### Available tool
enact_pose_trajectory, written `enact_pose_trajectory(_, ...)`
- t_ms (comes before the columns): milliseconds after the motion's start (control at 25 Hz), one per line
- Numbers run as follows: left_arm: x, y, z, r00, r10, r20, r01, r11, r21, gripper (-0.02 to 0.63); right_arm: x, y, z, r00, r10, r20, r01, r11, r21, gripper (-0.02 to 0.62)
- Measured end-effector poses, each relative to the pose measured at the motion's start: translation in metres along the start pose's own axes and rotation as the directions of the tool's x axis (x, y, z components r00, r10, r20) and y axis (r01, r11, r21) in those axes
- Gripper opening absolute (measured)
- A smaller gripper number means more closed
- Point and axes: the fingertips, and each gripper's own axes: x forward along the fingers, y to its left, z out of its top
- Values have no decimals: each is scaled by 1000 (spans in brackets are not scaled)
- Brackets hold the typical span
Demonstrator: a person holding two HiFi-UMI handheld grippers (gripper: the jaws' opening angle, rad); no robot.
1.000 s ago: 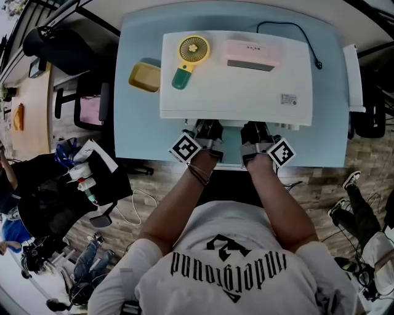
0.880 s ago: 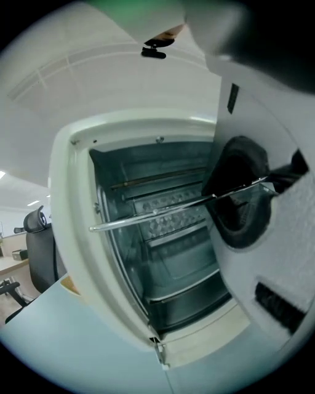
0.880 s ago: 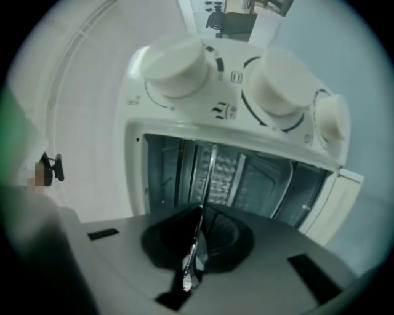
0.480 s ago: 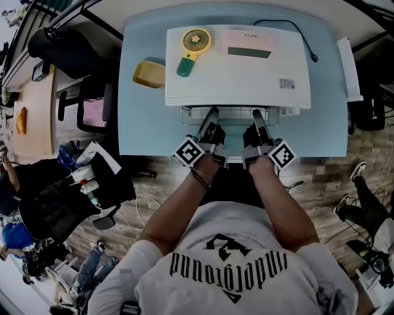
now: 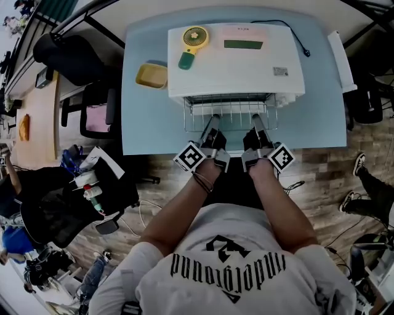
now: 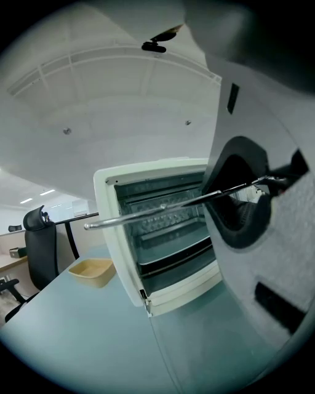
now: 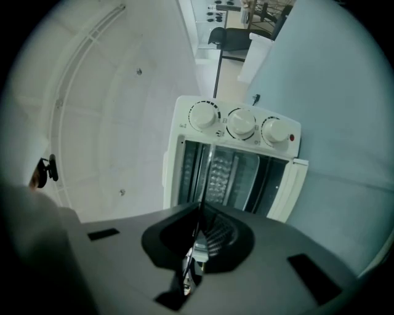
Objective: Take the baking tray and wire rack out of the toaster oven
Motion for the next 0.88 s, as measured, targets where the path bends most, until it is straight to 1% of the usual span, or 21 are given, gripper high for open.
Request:
enact_pose_trajectory(160,-10,-6,-3,1000,-4,-9,5,1000,19,6,-11,3,-5,1000,6,-14,-6,1000,-13,2)
enact_pose_trajectory(400,-31,-11,-15,1000,8,9,-8,1000,-11,6,-31,9,-14,998,21,-53,-22,1000,-6,2)
enact_pose_trajectory(480,-41,-9,-21,999,41,20,-41,999,-22,6,-39,9,-17,997,18,-71,-19,1000,-1,2)
enact_pose_trajectory(640,-62,-7,-28,995,85,47,-85,996,-7,6,-57,16,-25,993,40,-107,-40,999,2,2)
enact_pose_trajectory(760,-74,-21,-35,998,19,66,-20,1000,12,5,-77,21,-34,990,45,-131,-44,999,7,2)
enact_pose_trajectory(800,-80,-24,-40,997,15,69,-16,1000,11,5,-86,21,-35,990,44,-137,-43,999,8,2)
enact_pose_trajectory(880,-95,-26,-51,997,32,71,-33,999,18,5,-102,21,-40,988,39,-148,-38,999,15,2)
